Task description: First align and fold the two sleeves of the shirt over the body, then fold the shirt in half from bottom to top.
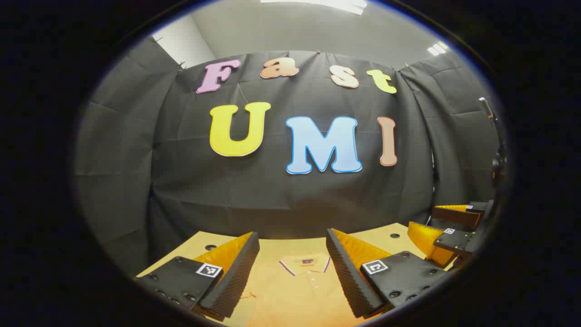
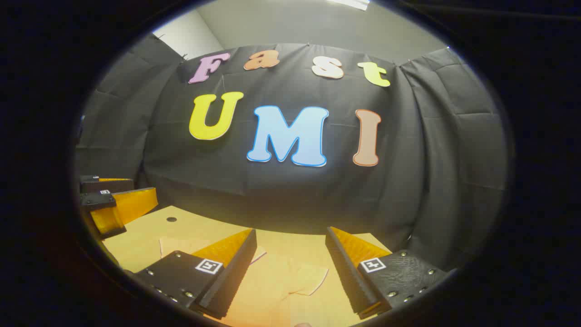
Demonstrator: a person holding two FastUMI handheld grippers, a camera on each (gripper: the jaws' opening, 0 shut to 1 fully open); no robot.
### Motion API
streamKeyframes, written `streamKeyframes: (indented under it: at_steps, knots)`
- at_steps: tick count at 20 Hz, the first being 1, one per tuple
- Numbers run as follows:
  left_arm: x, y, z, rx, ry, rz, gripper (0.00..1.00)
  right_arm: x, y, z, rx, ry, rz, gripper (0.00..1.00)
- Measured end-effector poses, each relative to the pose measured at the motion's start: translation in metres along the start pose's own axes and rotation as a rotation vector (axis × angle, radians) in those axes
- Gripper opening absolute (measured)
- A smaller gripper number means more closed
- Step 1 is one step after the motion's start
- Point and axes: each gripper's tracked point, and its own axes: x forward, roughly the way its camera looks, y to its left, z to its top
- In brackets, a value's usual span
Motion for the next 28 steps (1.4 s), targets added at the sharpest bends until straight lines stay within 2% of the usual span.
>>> streamKeyframes:
  at_steps: [10, 11, 15, 18, 24, 27, 28]
  knots:
    - [0.001, -0.006, -0.005, -0.018, 0.006, 0.004, 0.99, -0.002, 0.0, 0.0, -0.006, 0.003, 0.014, 0.95]
    - [0.001, -0.005, -0.005, -0.018, 0.008, 0.005, 0.96, -0.002, 0.0, 0.0, -0.006, 0.003, 0.015, 0.95]
    - [0.004, -0.006, -0.007, -0.023, 0.016, 0.01, 0.99, -0.001, -0.001, -0.003, -0.003, 0.007, 0.017, 0.95]
    - [0.004, -0.005, -0.01, -0.019, 0.022, 0.012, 0.96, 0.001, -0.002, -0.008, 0.011, 0.023, 0.018, 0.95]
    - [0.001, -0.007, -0.017, -0.009, 0.039, 0.017, 0.96, 0.025, -0.02, -0.045, 0.081, 0.145, 0.0, 0.95]
    - [-0.002, -0.004, -0.02, 0.007, 0.045, 0.034, 0.99, 0.049, -0.037, -0.081, 0.091, 0.235, -0.026, 0.95]
    - [-0.002, -0.002, -0.02, 0.01, 0.046, 0.04, 0.96, 0.055, -0.042, -0.091, 0.089, 0.258, -0.033, 0.95]
